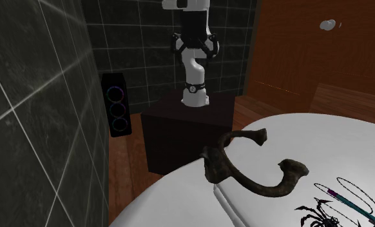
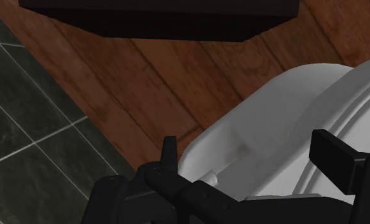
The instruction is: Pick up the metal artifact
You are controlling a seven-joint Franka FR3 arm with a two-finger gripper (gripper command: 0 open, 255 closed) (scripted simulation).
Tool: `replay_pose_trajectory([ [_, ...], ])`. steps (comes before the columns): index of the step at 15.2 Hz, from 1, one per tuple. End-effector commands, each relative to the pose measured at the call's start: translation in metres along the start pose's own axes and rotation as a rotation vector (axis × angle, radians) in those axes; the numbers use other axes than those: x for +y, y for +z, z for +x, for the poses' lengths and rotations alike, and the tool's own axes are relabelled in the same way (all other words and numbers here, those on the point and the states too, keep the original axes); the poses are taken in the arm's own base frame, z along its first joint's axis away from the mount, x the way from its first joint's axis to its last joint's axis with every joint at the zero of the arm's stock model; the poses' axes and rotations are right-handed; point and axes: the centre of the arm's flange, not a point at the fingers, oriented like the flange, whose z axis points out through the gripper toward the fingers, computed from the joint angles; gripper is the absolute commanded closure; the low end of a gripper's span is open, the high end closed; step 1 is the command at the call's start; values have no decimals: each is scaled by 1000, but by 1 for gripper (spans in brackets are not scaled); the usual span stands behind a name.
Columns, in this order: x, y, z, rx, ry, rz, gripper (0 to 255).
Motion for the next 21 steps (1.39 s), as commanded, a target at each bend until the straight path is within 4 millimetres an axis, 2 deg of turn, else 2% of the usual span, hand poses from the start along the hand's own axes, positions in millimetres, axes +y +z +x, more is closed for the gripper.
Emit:
replay_pose_trajectory([
  [1,-10,8,25,10,1,-1,0],
  [19,-111,71,219,93,8,-21,0],
  [21,-115,78,228,97,8,-22,0],
])
